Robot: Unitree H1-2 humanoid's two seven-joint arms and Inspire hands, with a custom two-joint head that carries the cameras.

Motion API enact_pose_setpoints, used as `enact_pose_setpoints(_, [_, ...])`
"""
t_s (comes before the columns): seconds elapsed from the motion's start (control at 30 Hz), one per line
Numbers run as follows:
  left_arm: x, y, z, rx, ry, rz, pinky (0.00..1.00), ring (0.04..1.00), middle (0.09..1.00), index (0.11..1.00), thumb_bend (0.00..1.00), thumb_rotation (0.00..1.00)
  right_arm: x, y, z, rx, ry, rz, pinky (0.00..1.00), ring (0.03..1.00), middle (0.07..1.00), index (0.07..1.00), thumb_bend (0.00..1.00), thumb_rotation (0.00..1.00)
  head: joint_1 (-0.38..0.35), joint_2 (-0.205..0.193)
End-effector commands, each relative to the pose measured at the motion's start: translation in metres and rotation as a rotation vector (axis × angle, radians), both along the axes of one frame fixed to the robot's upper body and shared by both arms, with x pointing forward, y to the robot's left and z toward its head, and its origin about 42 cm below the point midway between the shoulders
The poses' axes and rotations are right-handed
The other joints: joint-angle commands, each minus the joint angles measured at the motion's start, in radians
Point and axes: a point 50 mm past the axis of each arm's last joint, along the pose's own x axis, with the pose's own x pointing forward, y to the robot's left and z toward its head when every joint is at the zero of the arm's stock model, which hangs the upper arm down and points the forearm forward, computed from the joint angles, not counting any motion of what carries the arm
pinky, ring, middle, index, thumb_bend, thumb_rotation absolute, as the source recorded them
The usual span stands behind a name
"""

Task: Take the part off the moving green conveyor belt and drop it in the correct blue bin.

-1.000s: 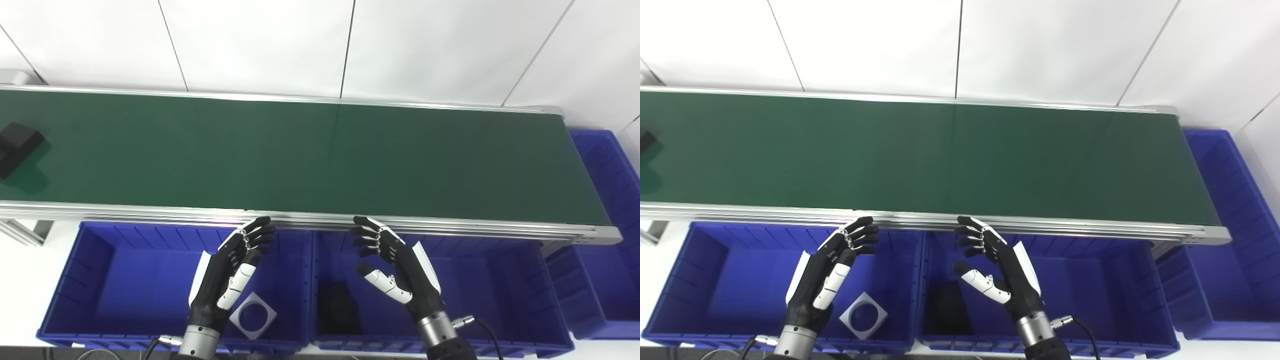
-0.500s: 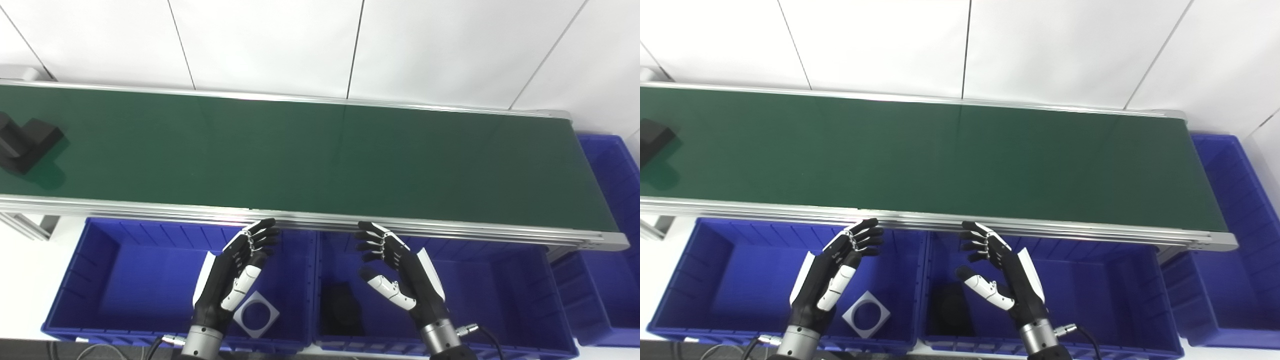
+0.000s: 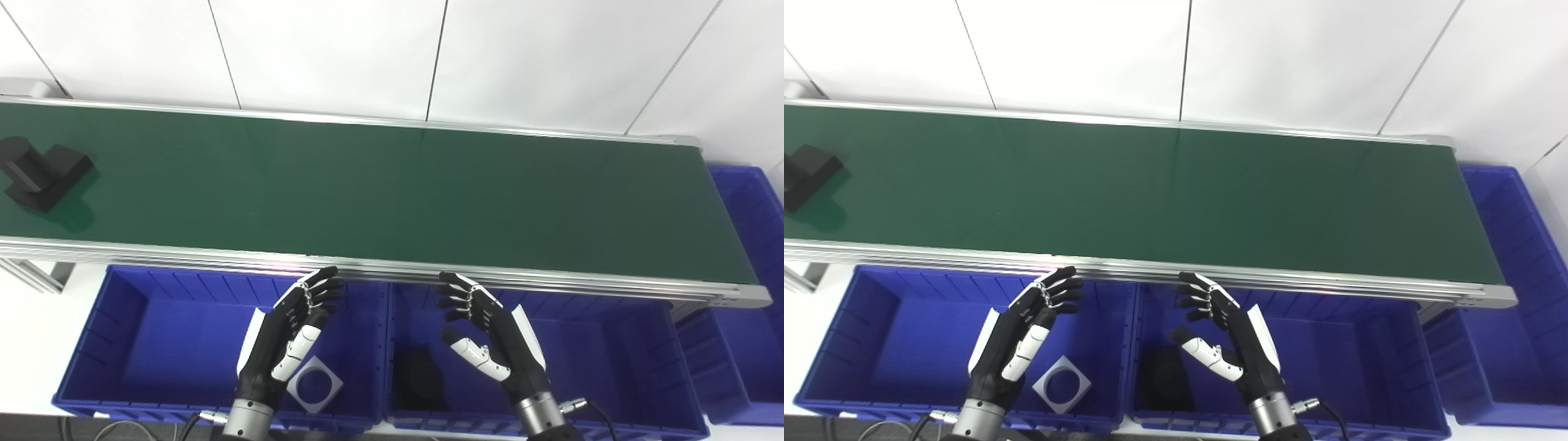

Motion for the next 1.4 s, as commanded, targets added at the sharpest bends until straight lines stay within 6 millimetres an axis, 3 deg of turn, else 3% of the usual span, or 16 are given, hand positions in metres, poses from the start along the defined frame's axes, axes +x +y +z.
enact_pose_setpoints(0.0, [0.0024,-0.0005,0.0092,-0.012,-0.054,-0.001,0.69,0.74,0.775,0.814,0.59,0.82,0.0033,0.0029,0.0104,0.029,-0.08,0.005,0.64,0.721,0.779,0.826,0.61,0.67,0.001,-0.001])
enact_pose_setpoints(1.37, [0.0053,-0.0013,0.005,-0.017,-0.055,0.003,0.69,0.733,0.768,0.812,0.61,0.82,0.0062,-0.0001,0.0104,0.024,-0.083,0.004,0.64,0.721,0.778,0.83,0.61,0.67,0.012,0.012])
